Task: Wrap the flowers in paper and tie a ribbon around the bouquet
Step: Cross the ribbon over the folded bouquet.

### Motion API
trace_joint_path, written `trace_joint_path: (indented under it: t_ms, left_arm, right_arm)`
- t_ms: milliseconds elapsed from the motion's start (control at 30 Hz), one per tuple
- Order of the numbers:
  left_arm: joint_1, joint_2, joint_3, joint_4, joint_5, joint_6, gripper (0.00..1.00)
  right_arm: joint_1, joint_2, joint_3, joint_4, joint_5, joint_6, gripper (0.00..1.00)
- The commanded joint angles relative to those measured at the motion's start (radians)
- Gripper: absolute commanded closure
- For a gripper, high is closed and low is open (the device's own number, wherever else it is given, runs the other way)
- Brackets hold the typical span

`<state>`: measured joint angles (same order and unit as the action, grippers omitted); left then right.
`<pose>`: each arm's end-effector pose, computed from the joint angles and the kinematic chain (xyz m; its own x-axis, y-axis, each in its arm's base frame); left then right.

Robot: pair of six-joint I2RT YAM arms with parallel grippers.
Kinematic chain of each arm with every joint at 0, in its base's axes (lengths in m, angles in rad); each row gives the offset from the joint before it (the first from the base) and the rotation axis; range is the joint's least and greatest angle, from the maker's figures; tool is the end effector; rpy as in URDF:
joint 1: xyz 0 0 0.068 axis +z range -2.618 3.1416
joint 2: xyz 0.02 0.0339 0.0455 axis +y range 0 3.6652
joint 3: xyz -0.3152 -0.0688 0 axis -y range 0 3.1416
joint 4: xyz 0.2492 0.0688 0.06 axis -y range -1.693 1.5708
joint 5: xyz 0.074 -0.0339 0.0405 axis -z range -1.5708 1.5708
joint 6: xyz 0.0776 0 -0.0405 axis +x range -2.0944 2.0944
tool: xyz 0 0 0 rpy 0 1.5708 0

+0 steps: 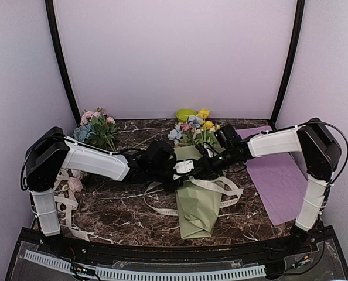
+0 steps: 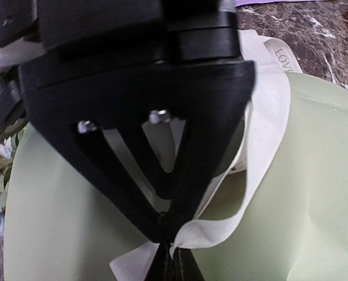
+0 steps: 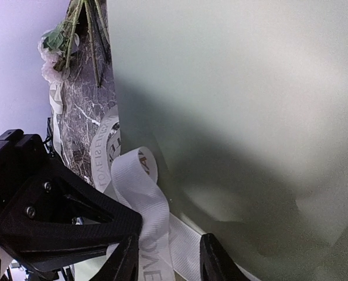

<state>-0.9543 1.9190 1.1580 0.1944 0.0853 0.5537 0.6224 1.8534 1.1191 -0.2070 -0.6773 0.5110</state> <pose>0.2704 -0.3931 0.2002 0.1854 0.6446 -0.7417 0.8900 0.2098 0.4048 0.3066 0.2798 0.1851 -0.9416 -0.2066 -0.2658 -0.3366 0.5951 0.7298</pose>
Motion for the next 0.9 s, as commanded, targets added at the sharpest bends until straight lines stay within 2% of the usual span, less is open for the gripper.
trace_joint_path:
  t_ms: [0, 400, 600, 700, 867]
  left_arm:
    - [-0.001, -0.005, 0.012, -0.014, 0.037, -0.013, 1.00]
    - [-0.001, -0.026, -0.038, -0.012, 0.070, -0.056, 1.00]
    - [-0.001, -0.031, -0.043, 0.019, 0.064, -0.083, 1.00]
    - [-0.001, -0.031, -0.044, 0.044, 0.057, -0.108, 1.00]
    - [0.000, -0.022, -0.051, 0.057, 0.041, -0.132, 1.00]
  right_arm:
    - [0.005, -0.013, -0.002, 0.027, -0.003, 0.004, 0.64]
    - [-0.060, -0.107, 0.027, -0.047, 0.133, 0.003, 0.50]
    - [-0.093, -0.138, 0.018, -0.076, 0.169, -0.004, 0.50]
    - [-0.094, -0.209, -0.005, -0.119, 0.223, -0.028, 0.55]
    - [-0.049, -0.378, -0.114, -0.307, 0.445, -0.023, 0.60]
